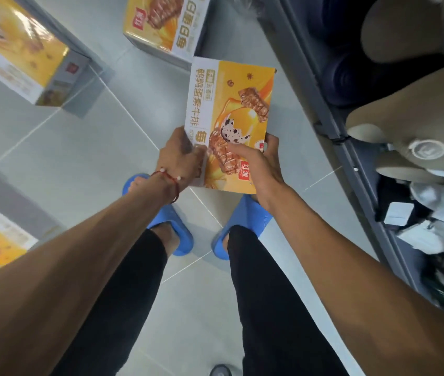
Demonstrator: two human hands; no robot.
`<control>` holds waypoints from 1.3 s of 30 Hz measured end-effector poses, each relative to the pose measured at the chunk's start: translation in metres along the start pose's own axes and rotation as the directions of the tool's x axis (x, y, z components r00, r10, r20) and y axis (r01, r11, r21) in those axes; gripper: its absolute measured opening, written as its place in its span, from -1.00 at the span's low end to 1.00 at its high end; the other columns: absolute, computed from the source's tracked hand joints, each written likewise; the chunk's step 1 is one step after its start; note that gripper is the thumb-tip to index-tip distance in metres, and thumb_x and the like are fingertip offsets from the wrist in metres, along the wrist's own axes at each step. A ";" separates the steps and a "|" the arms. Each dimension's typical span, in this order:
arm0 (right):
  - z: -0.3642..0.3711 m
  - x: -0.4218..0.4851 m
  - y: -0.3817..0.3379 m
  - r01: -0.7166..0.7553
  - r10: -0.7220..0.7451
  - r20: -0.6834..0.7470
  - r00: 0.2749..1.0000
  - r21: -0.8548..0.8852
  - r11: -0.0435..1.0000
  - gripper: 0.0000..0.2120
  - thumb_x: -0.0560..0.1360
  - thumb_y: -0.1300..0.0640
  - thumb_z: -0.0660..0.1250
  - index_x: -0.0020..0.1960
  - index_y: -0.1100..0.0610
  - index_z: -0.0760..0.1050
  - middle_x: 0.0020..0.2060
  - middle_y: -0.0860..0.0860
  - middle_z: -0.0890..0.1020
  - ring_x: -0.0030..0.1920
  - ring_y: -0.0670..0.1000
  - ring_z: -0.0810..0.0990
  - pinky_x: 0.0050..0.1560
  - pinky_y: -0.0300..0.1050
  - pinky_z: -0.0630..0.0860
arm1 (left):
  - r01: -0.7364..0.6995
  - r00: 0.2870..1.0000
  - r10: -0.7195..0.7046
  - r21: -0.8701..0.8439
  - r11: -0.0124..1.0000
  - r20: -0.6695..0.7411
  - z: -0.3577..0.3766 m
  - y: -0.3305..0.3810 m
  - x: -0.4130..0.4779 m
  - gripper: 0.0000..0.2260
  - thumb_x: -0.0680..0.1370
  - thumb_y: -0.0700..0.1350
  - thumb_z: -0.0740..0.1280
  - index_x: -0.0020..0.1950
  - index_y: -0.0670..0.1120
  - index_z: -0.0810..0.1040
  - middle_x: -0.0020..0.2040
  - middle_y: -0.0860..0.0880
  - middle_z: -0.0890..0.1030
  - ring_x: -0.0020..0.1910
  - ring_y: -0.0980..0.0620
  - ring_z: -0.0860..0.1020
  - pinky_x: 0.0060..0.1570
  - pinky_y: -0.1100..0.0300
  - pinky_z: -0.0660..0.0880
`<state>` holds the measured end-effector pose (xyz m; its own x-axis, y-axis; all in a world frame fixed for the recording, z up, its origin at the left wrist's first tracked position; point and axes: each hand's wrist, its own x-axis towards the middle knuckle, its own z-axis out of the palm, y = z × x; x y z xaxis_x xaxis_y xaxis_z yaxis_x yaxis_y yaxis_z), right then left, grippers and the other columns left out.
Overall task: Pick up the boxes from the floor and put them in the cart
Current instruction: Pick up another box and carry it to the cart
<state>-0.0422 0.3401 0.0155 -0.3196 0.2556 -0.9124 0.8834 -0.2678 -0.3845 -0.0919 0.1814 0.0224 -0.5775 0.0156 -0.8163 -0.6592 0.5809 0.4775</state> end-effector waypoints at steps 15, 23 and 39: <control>0.018 -0.246 -0.086 0.276 -0.229 0.169 0.959 -0.357 0.892 0.01 0.17 -0.11 0.72 0.43 -0.31 0.18 0.28 -0.03 0.38 0.20 -0.08 0.53 0.15 0.01 0.62 | 0.263 0.960 -0.278 -0.418 0.870 0.025 -0.126 0.042 -0.209 -0.83 0.62 -0.26 0.21 0.18 -0.13 0.48 -0.08 -0.01 0.63 -0.30 0.14 0.61 -0.38 0.28 0.46; 0.048 -0.371 -0.145 0.479 -0.351 0.331 0.876 -0.520 0.707 -0.06 0.34 -0.09 0.65 0.54 -0.28 0.17 0.22 -0.08 0.25 0.04 -0.26 0.41 -0.14 -0.48 0.42 | 0.189 0.969 -0.247 -0.676 0.712 0.011 -0.199 0.075 -0.316 -0.91 0.54 -0.21 0.25 -0.08 -0.03 0.50 -0.39 0.14 0.67 -0.44 0.19 0.64 -0.40 0.25 0.54; 0.070 -0.551 -0.231 0.735 -0.466 0.644 0.607 -0.678 0.020 0.00 0.18 -0.23 0.53 0.54 -0.27 0.16 0.44 -0.21 0.40 0.29 -0.04 0.46 0.05 -0.04 0.30 | -0.446 0.882 0.402 -0.162 0.880 -0.245 -0.385 0.135 -0.435 0.05 0.27 0.03 0.66 0.60 0.16 0.10 0.53 0.10 0.27 0.38 0.27 0.28 0.27 0.45 0.26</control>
<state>-0.0942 0.1961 0.5977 -0.8265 -0.3179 -0.4645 0.0150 0.8125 -0.5827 -0.1149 -0.0602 0.5670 -0.8924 0.0475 -0.4488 -0.4010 0.3728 0.8368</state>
